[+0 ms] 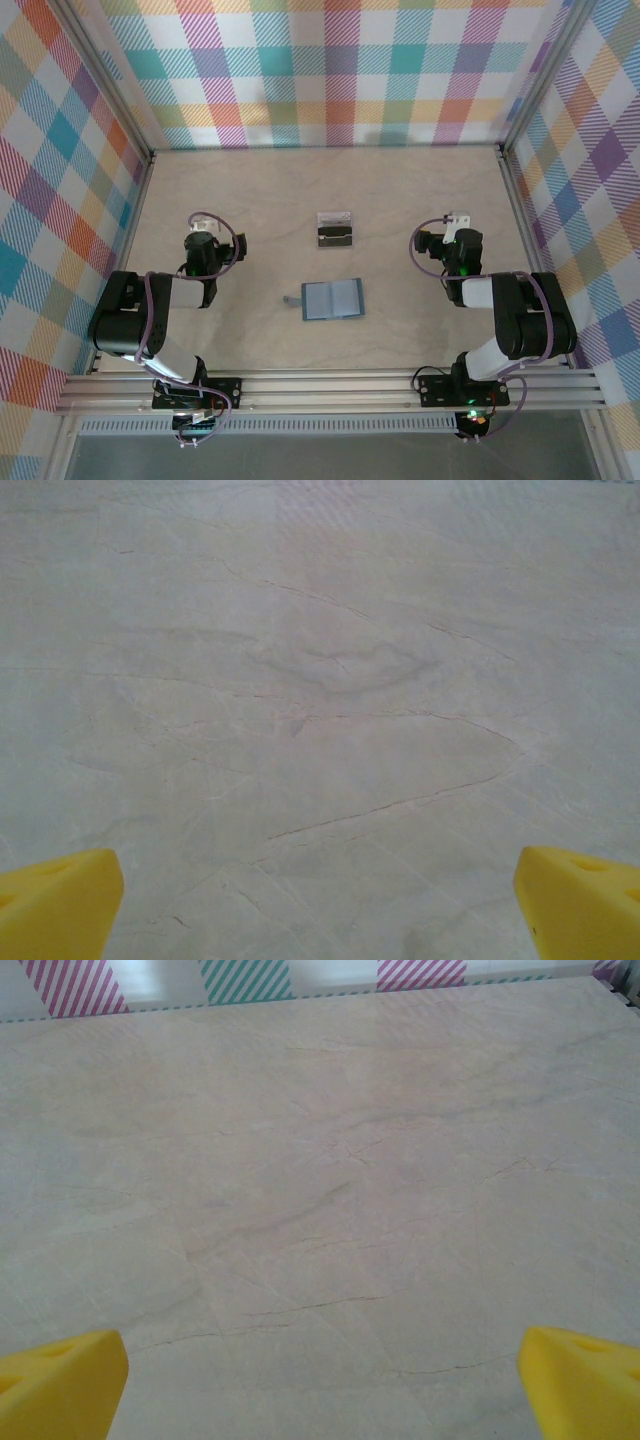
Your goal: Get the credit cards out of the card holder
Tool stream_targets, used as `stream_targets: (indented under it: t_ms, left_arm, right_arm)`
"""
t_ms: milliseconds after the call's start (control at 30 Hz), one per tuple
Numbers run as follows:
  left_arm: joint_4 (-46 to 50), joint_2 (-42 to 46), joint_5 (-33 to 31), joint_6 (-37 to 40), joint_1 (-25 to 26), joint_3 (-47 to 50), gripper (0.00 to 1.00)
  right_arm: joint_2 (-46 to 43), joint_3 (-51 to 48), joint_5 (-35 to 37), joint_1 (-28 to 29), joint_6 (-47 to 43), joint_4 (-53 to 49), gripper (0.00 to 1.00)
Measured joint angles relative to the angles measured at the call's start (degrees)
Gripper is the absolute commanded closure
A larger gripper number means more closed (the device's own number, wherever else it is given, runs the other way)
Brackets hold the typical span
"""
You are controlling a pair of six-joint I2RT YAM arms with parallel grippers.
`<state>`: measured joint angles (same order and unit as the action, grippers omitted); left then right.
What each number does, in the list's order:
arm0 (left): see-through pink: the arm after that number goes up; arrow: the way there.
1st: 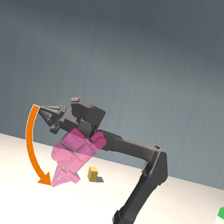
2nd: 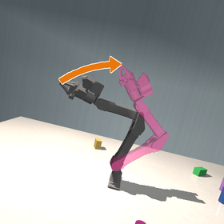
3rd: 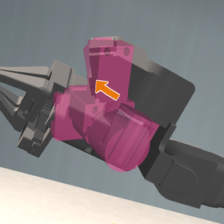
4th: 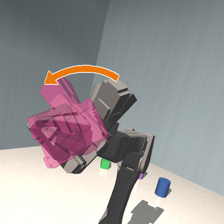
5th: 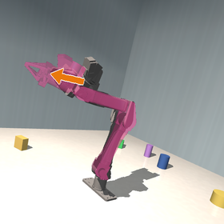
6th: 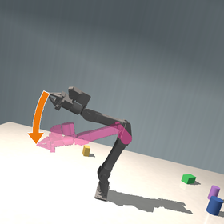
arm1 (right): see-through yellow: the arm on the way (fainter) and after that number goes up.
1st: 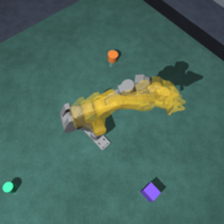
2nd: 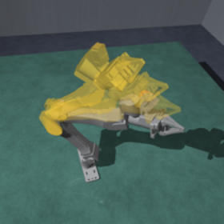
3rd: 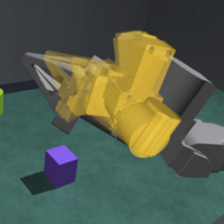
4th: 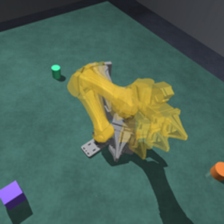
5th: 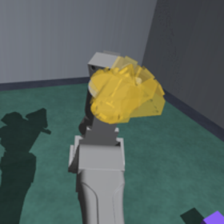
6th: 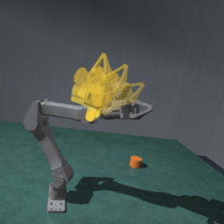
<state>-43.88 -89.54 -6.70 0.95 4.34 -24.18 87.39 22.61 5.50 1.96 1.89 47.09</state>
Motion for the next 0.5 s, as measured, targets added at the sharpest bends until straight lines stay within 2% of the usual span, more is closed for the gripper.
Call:
stream_targets:
  t_ms: [500]
  left_arm:
    - [-0.02,0.00,0.00,0.00,0.02,0.00,0.00]
  right_arm:
    - [0.02,0.00,-1.81,0.00,-1.07,0.00,0.00]
